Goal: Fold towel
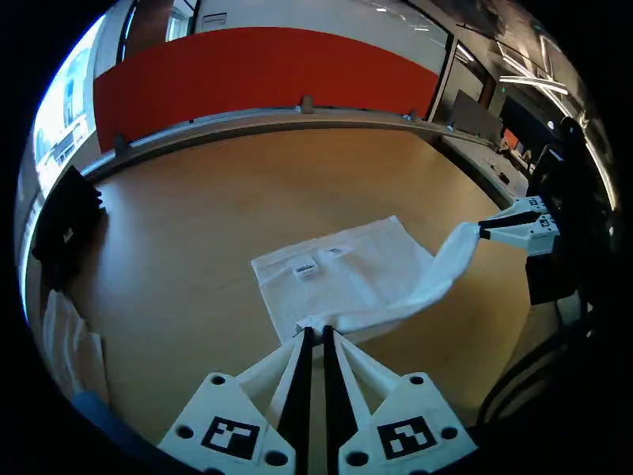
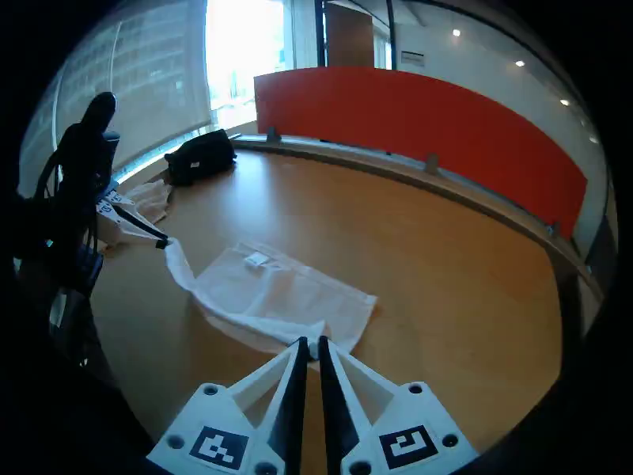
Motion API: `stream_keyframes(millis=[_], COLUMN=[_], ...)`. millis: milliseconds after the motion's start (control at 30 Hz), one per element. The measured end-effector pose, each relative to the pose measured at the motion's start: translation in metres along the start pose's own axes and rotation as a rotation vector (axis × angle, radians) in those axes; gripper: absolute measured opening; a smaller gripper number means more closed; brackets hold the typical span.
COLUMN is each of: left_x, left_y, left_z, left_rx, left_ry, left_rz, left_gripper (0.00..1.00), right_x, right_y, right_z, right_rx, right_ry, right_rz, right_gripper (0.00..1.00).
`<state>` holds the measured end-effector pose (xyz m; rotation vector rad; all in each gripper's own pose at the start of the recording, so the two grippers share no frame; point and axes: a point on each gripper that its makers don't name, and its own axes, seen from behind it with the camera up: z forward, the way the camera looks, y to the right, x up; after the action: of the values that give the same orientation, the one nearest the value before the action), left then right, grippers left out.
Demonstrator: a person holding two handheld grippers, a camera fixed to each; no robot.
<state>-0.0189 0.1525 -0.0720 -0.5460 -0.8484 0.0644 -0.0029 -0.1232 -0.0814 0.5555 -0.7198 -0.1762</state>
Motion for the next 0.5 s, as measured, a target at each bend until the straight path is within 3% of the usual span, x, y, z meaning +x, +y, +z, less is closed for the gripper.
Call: stream_keyframes(millis=[267, 500], left_x=[0.016, 0.016], left_y=[-0.013, -0.015], left_z=[0.016, 0.025], left_rx=[0.024, 0.025], left_ry=[0.016, 0.012], left_rz=[-0.011, -0.02], left_gripper=[0.1, 0.1], right_x=[0.009, 0.006], right_y=[0.014, 0.018], right_z=[0.016, 0.024], right_rx=[-0.027, -0.033], right_ry=[-0.002, -0.013], right_rz=[0.032, 0.044], right_gripper=[0.11, 0.11])
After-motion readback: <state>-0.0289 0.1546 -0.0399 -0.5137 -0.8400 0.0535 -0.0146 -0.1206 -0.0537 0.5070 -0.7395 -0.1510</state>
